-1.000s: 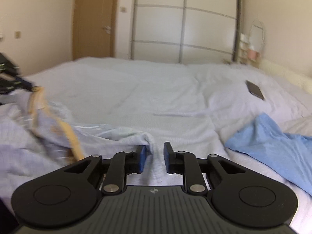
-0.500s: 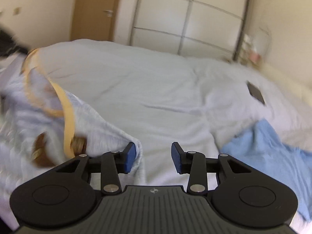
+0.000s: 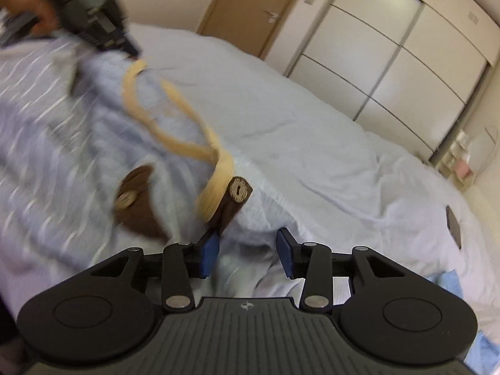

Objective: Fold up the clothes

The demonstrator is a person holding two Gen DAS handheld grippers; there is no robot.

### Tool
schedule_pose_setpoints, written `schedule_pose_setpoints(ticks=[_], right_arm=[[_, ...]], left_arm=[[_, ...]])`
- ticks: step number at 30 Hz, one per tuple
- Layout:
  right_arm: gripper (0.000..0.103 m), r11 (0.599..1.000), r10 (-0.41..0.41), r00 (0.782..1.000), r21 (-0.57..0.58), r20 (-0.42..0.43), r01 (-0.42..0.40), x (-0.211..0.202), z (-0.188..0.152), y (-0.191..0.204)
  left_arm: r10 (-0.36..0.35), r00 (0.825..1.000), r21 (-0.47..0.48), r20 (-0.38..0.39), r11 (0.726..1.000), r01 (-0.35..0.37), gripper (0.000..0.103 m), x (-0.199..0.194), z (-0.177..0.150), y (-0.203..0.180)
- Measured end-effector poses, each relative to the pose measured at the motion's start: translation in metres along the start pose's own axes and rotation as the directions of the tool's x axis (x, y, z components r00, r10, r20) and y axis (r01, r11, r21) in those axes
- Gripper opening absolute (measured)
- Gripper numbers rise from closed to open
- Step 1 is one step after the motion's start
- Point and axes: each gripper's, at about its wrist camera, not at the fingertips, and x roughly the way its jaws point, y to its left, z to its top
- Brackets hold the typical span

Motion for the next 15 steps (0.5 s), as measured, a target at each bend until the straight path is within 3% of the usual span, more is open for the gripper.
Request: schedule_pose_setpoints(ticks=[1, 2, 4, 5, 10, 12, 15], right_arm=[[0.036, 0.999, -0.001, 1.0, 0.04, 0.001, 0.001, 0.004, 0.002, -0.008], [0.026, 0.996, -0.003, 1.0, 0.094, 0.003, 0.002, 0.006, 0.005, -0.018], [0.008, 0.984, -0.011, 1.0, 0.176, 0.01, 0.009, 0.007, 0.007, -0.034], [0.006, 0.978, -0.016, 1.0, 0.206, 0.015, 0.013, 0.006, 0.008, -0.041], [0.007, 0.976, 0.005, 1.0, 0.217, 0.015, -0.009, -0.002, 0.006, -0.048], [0.012, 0.981, 0.013, 1.0, 0.196, 0.003, -0.013, -0.002, 0.003, -0.043], [0.031, 0.984, 0.019, 1.0, 0.177, -0.012, -0.016, -0.001, 0.0, -0.035]], left_arm=[[-0.009, 1.0, -0.009, 0.002, 1.0, 0.009, 0.026, -0.001, -0.001, 0.002], [-0.018, 1.0, -0.018, 0.003, 1.0, 0.018, 0.033, -0.001, -0.002, 0.004], [-0.063, 0.998, -0.079, -0.001, 0.995, 0.063, 0.039, 0.0, -0.003, 0.014], [-0.087, 0.996, -0.112, -0.005, 0.99, 0.085, 0.04, 0.002, -0.004, 0.02], [-0.211, 0.977, -0.24, -0.024, 0.95, 0.199, 0.04, 0.013, -0.009, 0.04], [-0.246, 0.969, -0.254, -0.029, 0.939, 0.231, 0.04, 0.014, -0.009, 0.041], [-0.239, 0.97, -0.219, -0.032, 0.949, 0.227, 0.04, 0.003, -0.01, 0.031]])
